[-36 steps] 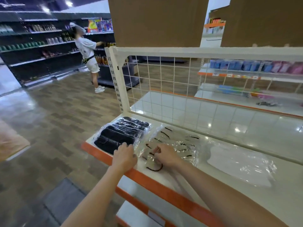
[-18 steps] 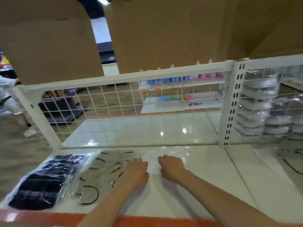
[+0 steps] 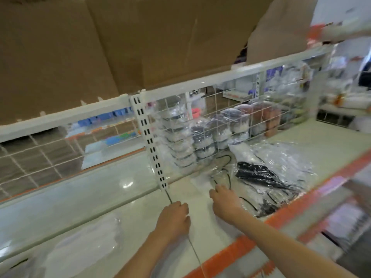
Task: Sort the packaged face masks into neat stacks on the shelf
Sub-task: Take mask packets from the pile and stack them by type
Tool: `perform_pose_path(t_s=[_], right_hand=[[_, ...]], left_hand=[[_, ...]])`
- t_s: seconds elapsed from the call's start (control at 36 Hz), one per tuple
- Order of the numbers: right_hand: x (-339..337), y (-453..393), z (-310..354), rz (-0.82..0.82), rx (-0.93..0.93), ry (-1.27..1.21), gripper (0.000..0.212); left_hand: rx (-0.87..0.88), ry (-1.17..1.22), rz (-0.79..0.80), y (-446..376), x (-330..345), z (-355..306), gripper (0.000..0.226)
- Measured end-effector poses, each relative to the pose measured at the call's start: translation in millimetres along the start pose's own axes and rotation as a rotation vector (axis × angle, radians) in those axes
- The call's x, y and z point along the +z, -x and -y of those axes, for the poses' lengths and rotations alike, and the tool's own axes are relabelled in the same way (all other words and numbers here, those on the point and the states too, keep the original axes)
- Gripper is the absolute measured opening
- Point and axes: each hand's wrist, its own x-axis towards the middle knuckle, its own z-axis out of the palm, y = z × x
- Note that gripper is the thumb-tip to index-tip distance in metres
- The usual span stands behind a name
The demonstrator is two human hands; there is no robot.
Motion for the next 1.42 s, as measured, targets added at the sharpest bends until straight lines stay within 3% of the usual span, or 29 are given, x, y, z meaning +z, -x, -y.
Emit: perform_pose_path(t_s=[0.17,0.36,0.47,0.58,0.67,0.72,0.81,0.94,1.08,1.17,1.22,1.36,1.42], right_hand=[[14,5,-62,0.037,0.232,-0.08,0.058],[16,1,-65,-0.058,0.081,-0.078,0.034],[21,0,-60,-0.162,-0.013,-0.318,0.033],[26,3,-50,-0.123,-0.269,-0.581,0.03],[25,-1,-52,-0.182,-0.202,-0.575,0.03],[27,-8,-58,-0.198,-0.139,-0.418,0.036],[29,-15,-72,-0.037,-0.072,-0.256,0.055],[22,-21,-84,-0.13,-0.066,-0.25,0.028],[17,-24,-77,-0.154,-0.003,-0.507,0.027],[12,-15,-67,-0.001,-0.188,-0.809,0.026],[7,-8,-61,0.118,-0.322,-0.883,0.03],[16,-28,-69,0.007,-0.244,-0.623,0.057],[24,-46,-81,0.004,-0.212,-0.331,0.038]], left_hand=[[0.011,0.136,0.018,-37,8,-46,0.028],[-0.277,0.456,0.001,-52,26,-73,0.022],[-0.432,0.757,0.028,-52,21,-82,0.039],[-0.578,1.108,-0.13,-45,21,-82,0.028],[-0.665,1.219,-0.269,-39,24,-78,0.009],[-0.673,1.299,-0.308,-36,27,-73,0.019],[-0.665,1.427,-0.349,-31,27,-69,0.026],[-0.659,1.537,-0.352,-26,27,-63,0.037],[-0.7,1.623,-0.299,-29,31,-61,0.032],[-0.672,1.781,-0.208,-30,27,-69,0.042],[-0.644,1.804,-0.16,-31,28,-72,0.053],[-0.708,1.683,-0.308,-39,34,-75,0.028],[-0.725,1.692,-0.313,-38,33,-78,0.028]])
